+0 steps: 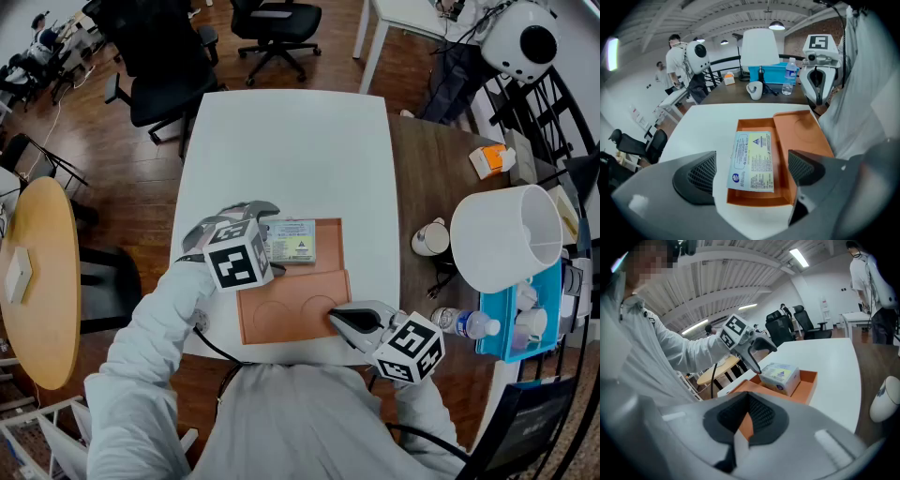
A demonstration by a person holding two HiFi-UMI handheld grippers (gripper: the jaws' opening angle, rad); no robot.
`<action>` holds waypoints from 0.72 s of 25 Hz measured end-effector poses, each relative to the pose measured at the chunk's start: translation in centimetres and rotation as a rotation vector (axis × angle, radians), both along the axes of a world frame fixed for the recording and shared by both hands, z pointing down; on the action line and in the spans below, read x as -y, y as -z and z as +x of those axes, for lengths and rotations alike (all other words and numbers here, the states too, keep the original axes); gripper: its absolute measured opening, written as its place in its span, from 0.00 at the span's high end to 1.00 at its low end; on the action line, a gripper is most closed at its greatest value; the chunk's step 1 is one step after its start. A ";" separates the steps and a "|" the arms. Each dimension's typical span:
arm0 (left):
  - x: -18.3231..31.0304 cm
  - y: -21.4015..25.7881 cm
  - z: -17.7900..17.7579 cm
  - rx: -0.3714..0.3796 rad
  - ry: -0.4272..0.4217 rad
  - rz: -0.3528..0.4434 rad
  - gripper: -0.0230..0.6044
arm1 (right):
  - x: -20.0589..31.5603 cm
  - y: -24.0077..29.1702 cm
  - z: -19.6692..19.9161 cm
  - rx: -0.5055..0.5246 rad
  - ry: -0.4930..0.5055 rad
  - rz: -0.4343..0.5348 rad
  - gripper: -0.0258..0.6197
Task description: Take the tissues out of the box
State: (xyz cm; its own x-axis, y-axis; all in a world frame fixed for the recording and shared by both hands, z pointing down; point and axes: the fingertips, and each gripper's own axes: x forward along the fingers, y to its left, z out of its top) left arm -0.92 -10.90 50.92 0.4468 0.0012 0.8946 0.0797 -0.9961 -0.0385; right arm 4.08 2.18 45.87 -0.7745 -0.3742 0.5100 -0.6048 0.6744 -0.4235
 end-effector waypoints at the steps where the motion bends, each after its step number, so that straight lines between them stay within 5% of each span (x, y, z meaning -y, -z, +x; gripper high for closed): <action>1: -0.1 -0.8 0.2 0.030 -0.019 -0.012 0.21 | -0.1 -0.1 0.1 0.000 -0.003 -0.003 0.96; 11: 0.1 -7.0 1.3 0.253 -0.139 -0.067 0.21 | -0.9 -1.2 1.0 -0.028 -0.018 -0.024 0.96; 18: 0.1 -6.7 1.0 0.246 -0.111 -0.065 0.27 | -1.0 -1.5 1.2 -0.029 -0.020 -0.032 0.96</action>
State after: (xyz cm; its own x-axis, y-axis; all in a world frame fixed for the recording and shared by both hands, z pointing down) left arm 0.05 -11.02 57.66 0.2103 0.0985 0.9727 0.1875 -0.9805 0.0588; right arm 5.32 3.19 47.35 -0.7516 -0.3728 0.5442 -0.6306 0.6480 -0.4270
